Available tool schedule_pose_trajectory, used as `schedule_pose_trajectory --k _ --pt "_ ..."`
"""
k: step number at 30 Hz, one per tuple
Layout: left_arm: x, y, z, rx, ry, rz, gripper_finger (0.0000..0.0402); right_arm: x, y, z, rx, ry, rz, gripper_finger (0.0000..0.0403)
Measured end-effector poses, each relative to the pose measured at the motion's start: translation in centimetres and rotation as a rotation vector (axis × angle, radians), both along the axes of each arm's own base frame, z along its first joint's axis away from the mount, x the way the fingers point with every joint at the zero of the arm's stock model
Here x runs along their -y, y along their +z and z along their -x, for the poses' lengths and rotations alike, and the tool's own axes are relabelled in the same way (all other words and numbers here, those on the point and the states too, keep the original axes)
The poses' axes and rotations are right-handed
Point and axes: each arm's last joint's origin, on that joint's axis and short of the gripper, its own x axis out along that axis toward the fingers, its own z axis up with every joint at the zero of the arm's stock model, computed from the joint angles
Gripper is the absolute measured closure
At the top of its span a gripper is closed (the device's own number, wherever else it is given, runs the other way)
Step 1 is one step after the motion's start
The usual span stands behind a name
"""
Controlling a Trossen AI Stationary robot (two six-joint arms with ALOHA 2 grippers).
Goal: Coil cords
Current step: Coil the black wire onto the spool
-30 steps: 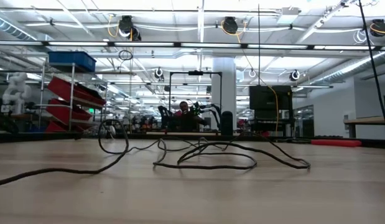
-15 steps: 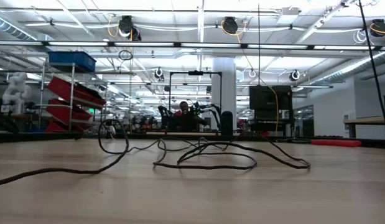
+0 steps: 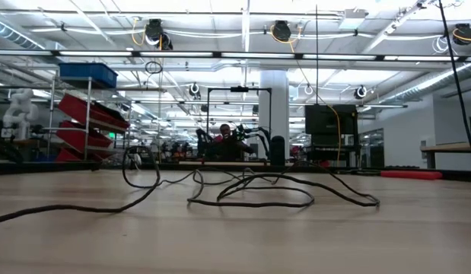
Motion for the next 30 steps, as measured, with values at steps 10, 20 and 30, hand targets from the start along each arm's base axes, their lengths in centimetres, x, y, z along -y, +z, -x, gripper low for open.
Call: schedule_pose_trajectory --k 10,20,30 --pt "0.3 0.2 1.2 0.002 0.018 -0.004 0.04 0.8 -0.5 -0.9 0.015 -0.026 -0.04 0.0304" --pt "0.3 0.2 1.2 0.005 0.027 -0.011 0.04 0.4 -0.2 -0.9 0.04 0.075 -0.078 0.031" --pt "0.3 0.2 1.2 0.006 0.027 -0.01 0.04 0.4 0.0 -0.9 0.048 0.075 -0.087 0.0314"
